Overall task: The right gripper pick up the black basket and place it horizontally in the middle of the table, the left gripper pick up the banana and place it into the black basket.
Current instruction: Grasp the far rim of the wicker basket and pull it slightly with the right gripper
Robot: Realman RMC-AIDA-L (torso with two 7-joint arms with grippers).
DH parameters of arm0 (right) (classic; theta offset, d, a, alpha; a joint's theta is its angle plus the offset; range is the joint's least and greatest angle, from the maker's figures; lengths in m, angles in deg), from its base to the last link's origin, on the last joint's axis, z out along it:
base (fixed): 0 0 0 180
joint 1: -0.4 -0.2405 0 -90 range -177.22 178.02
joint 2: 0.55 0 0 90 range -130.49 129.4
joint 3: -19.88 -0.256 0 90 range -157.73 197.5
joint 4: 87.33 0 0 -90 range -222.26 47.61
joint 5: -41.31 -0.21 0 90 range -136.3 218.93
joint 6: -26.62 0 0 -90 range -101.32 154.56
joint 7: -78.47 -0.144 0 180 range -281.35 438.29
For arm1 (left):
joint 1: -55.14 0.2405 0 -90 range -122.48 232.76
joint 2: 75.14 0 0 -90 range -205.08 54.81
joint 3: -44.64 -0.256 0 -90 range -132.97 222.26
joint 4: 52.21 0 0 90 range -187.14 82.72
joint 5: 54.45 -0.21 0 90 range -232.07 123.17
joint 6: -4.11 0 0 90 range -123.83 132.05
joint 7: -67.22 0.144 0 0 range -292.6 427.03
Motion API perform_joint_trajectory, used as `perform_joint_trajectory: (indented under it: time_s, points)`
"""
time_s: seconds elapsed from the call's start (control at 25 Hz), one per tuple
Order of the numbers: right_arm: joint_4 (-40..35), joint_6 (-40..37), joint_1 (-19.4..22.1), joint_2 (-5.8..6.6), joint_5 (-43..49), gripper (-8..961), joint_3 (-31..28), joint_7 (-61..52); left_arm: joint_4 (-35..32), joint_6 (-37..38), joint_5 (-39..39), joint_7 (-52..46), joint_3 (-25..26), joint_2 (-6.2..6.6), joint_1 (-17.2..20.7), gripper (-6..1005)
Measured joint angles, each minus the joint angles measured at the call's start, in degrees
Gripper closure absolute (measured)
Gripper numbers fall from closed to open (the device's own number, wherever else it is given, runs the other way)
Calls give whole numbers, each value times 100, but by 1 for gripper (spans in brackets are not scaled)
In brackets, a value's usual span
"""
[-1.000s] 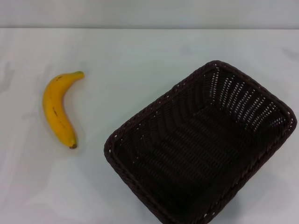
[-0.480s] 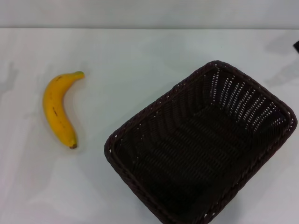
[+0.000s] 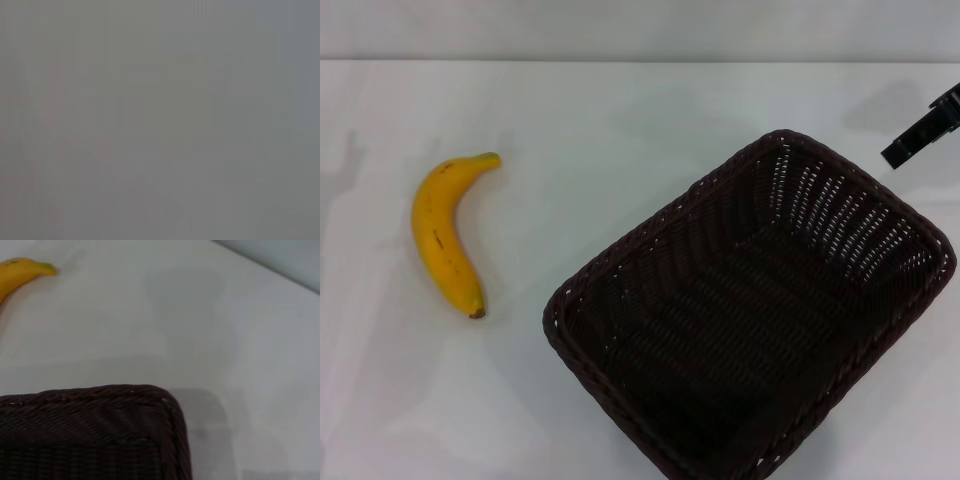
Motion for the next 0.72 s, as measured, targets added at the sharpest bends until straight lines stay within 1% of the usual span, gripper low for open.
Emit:
perform_joint_trajectory:
  time_s: [0.52, 0.72]
  points:
    - [519, -269, -198, -160, 156, 192, 73, -426, -44, 114, 0, 63, 9, 28, -13, 129]
    - [754, -307, -292, -294, 205, 193, 191, -432, -54, 126, -4, 73, 9, 28, -19, 128]
